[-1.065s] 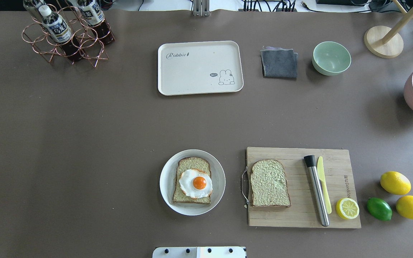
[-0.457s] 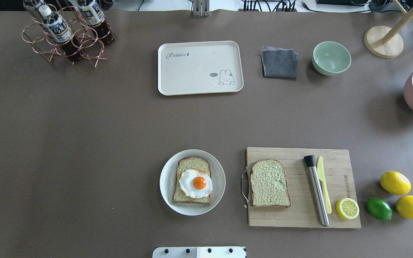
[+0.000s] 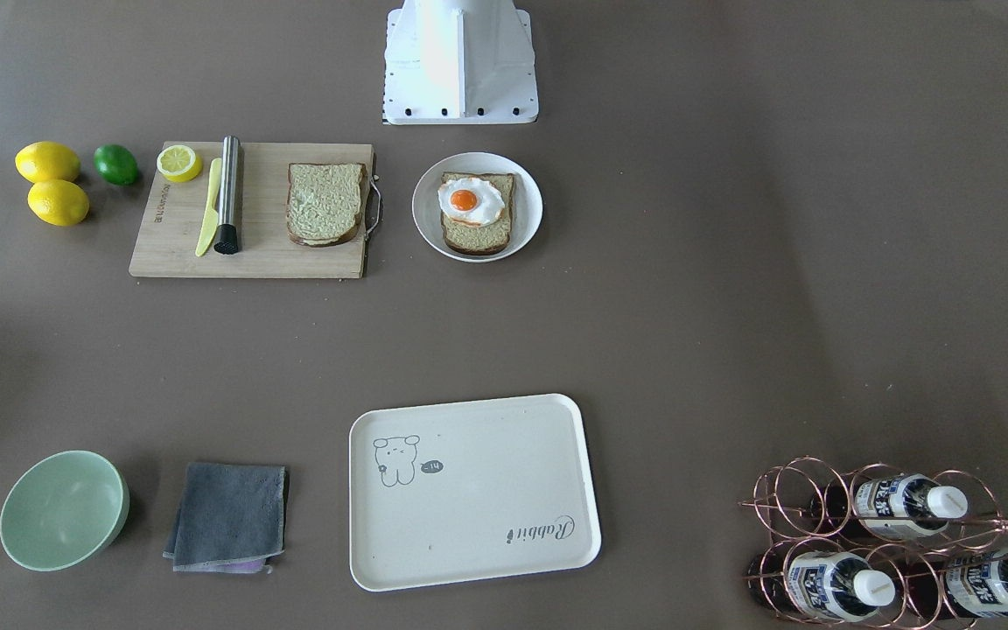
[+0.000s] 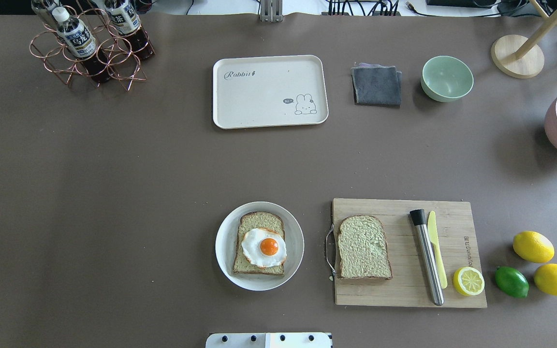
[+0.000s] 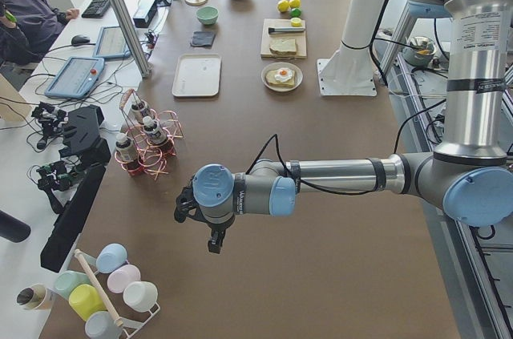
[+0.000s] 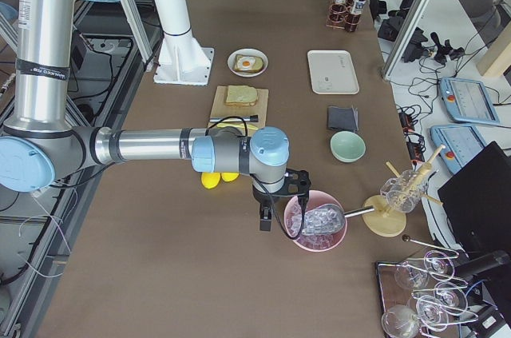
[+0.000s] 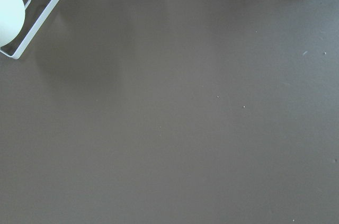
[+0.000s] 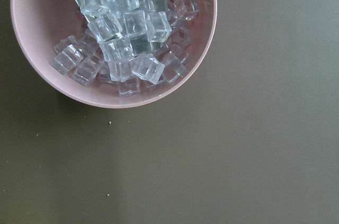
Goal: Make sandwich and place on tray
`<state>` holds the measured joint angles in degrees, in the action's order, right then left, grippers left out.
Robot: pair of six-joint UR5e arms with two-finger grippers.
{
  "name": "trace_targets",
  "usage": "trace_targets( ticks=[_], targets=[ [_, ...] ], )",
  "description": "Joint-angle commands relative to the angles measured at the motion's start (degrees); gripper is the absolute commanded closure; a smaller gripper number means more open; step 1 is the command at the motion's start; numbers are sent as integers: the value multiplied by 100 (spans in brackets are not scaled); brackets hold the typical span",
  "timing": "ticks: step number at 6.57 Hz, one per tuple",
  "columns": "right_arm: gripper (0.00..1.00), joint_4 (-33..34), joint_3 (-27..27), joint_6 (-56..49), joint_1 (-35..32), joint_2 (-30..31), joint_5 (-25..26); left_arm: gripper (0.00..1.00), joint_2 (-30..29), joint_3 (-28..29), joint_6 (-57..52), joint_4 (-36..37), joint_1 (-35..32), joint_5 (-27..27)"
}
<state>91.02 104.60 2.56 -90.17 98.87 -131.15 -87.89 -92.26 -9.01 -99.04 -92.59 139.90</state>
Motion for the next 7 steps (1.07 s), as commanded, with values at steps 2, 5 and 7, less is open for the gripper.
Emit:
trace_targets(
  ticks=[2, 5, 7],
  targets=[
    [0, -1443, 122, 34, 131, -9, -33, 2, -287, -134, 362, -738, 161, 2],
    [0, -1464, 148, 809, 999, -562, -199, 2, -544, -764, 2034, -1029, 1020, -146],
    [0, -1482, 576, 2671, 1858, -808, -288, 1, -606, -1283, 3651, -1029, 2038, -874]
  ],
)
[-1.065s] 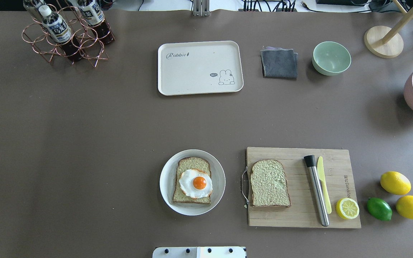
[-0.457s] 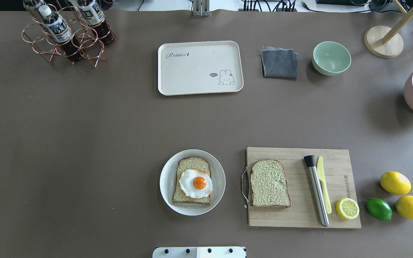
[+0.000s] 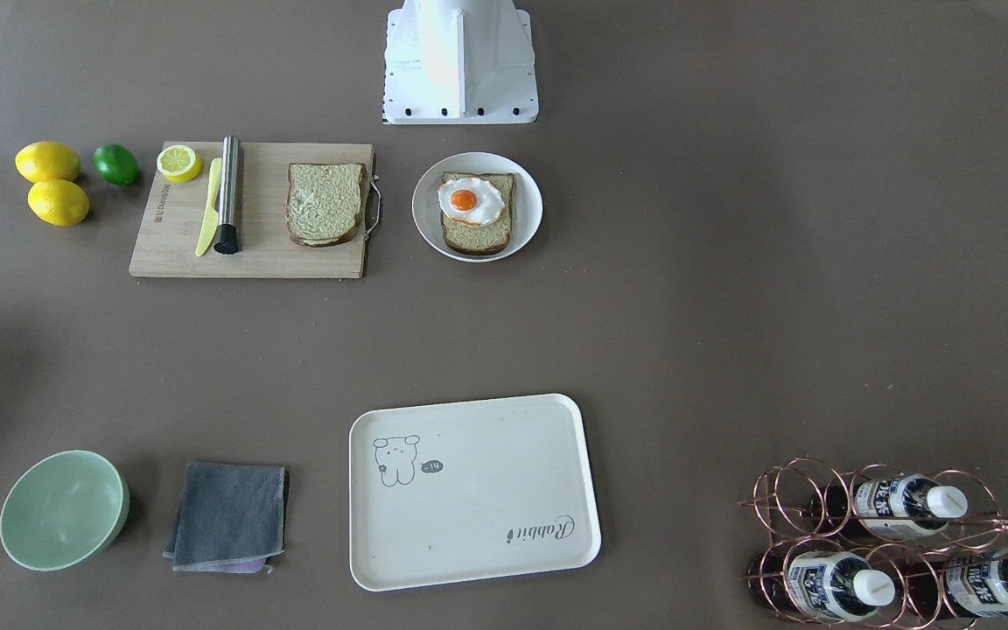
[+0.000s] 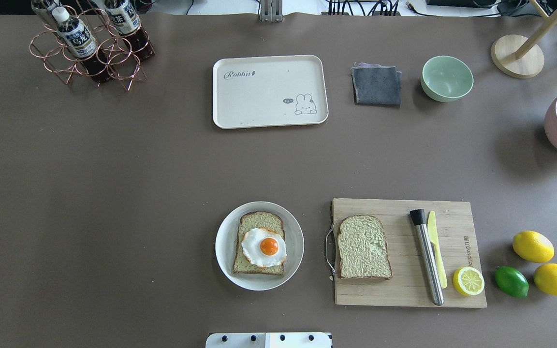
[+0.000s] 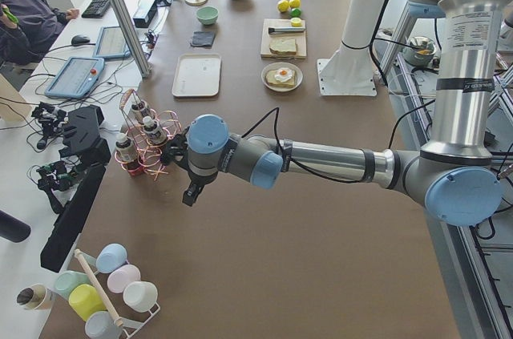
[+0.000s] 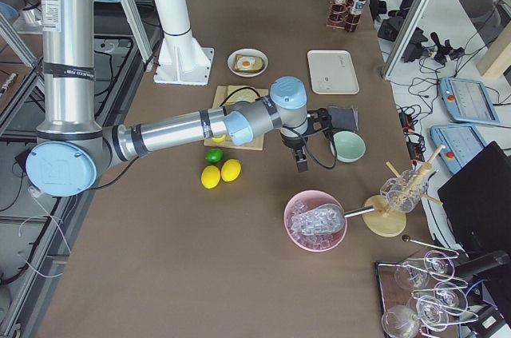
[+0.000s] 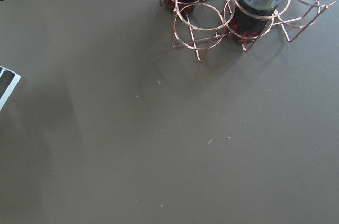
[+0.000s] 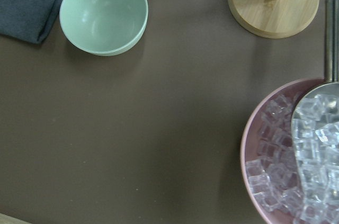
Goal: Make sandwich and place on tray
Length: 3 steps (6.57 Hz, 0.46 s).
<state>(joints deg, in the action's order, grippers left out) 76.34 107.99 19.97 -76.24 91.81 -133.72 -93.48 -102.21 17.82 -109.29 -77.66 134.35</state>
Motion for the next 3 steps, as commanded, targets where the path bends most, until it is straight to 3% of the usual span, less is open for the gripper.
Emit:
trace_targets(
  ticks=[1, 2, 3],
  targets=[
    [0, -458, 510, 1921, 904, -101, 134, 1, -300, -421, 1839, -5, 1063, -321],
    [0, -958, 591, 2949, 1439, -93, 214, 1, -572, -658, 2779, -5, 1625, -382],
    [0, -1111, 861, 3864, 2158, -101, 824, 2, -845, -834, 3737, -5, 2231, -809]
  ],
)
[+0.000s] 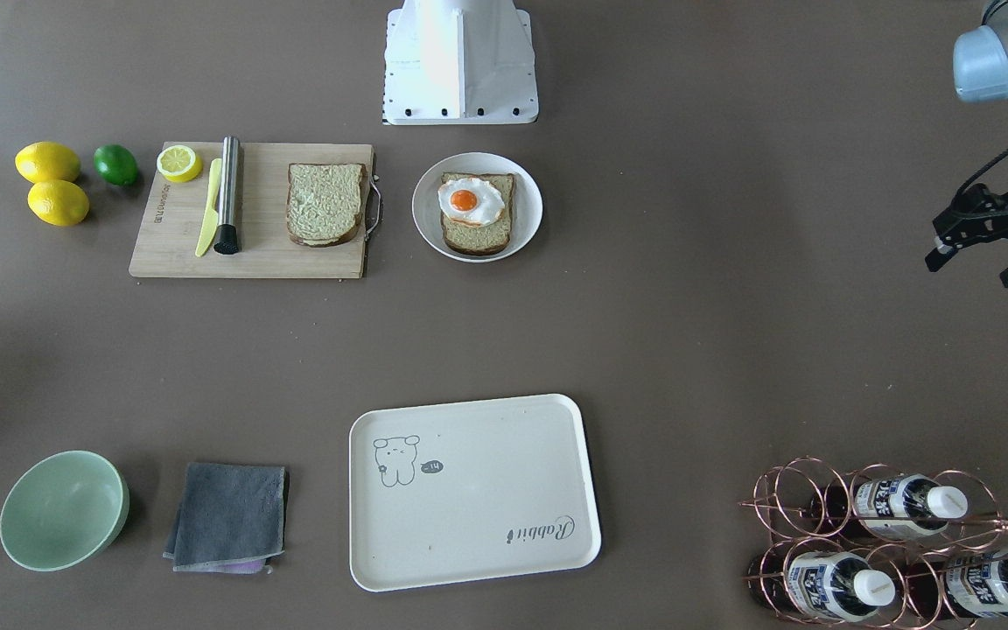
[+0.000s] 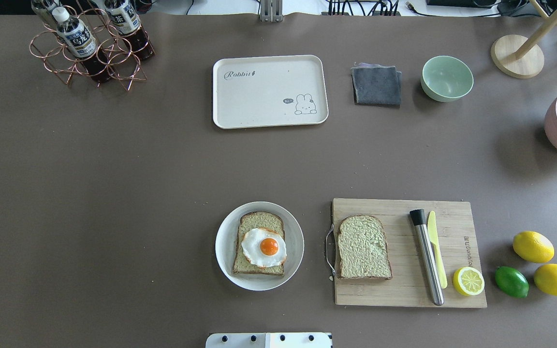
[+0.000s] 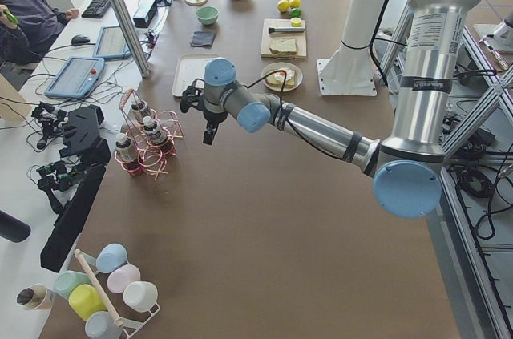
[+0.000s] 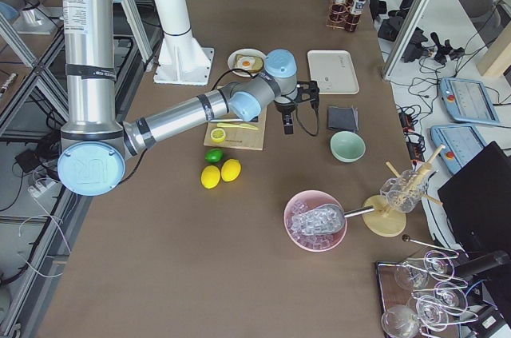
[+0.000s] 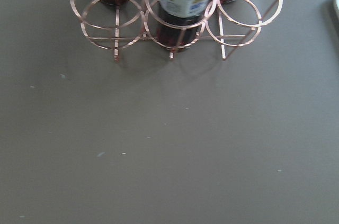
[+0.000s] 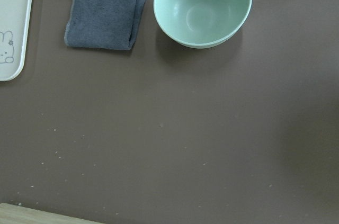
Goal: Make sandwich and place on tray
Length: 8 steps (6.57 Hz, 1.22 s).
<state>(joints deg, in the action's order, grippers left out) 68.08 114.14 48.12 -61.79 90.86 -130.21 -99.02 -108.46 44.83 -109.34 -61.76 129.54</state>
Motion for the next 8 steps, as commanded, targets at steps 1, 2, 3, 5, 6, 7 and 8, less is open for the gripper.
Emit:
trace_targets(
  ticks=[1, 2, 3, 5, 6, 7, 8],
  targets=[
    [0, -287, 571, 1851, 1391, -16, 879, 2, -606, -220, 1628, 0, 1248, -890],
    [0, -278, 713, 2346, 1998, -120, 1335, 2, -914, -167, 2199, 17, 1837, -1400],
    [0, -252, 732, 2647, 2439, -260, 1731, 2, -1091, -141, 2553, 26, 2313, -1805],
    [0, -234, 715, 2694, 3309, -209, 2373, 2, -1303, -114, 2898, 35, 3019, -2511],
    [1, -269, 628, 2720, 3549, -174, 2481, 2, -1330, -123, 2917, 44, 3030, -2530],
    [3, -313, 609, 2990, 3890, -139, 2813, 2, -1339, -97, 2908, 44, 3030, -2539],
    [3, -322, 600, 3202, 4164, -121, 3060, 2, -1339, -97, 2908, 44, 3038, -2539]
  ],
)
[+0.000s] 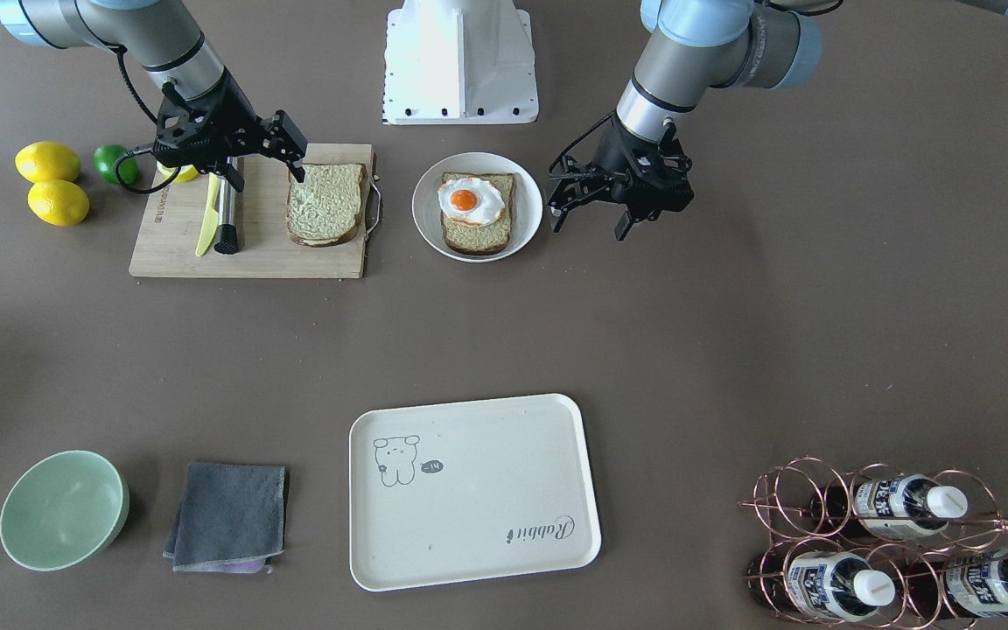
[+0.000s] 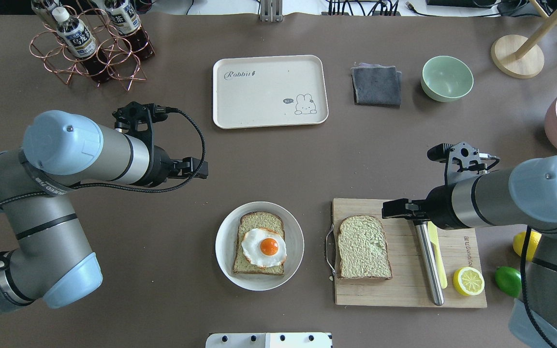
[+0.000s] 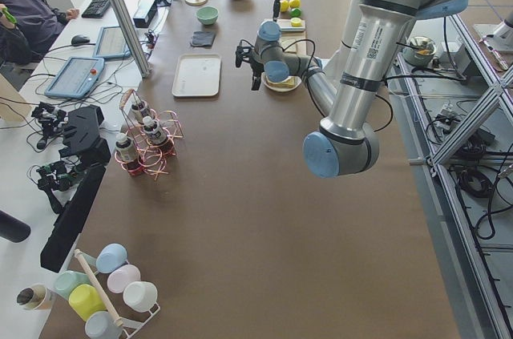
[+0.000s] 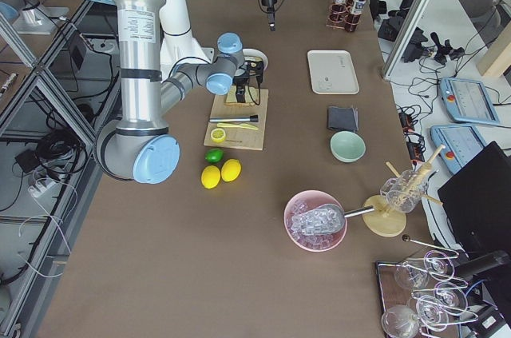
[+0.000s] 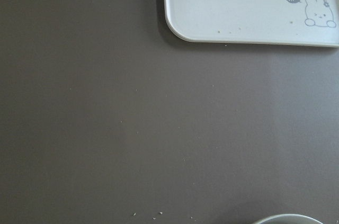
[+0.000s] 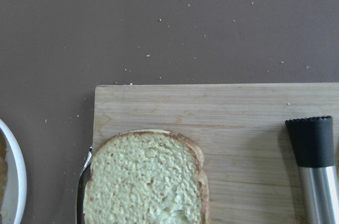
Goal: Make sandwich and place on tray
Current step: 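Move the right gripper over the bread slice while the left arm nears the plate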
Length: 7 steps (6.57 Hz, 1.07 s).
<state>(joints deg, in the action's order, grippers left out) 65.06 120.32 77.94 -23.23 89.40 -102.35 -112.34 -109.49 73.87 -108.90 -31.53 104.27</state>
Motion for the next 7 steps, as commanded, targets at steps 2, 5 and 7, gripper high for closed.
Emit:
trace_targets(
  ticks=[2, 5, 7],
  targets=[
    [5, -951, -70, 396, 642, 617, 618, 2, -16, 15, 5, 1, 24, -12],
    [18, -1311, -474, 528, 837, 474, 892, 2, -42, 24, 5, 1, 77, -91],
    [31, -1303, -475, 723, 995, 411, 1111, 2, -42, 33, 5, 1, 139, -91]
  ],
)
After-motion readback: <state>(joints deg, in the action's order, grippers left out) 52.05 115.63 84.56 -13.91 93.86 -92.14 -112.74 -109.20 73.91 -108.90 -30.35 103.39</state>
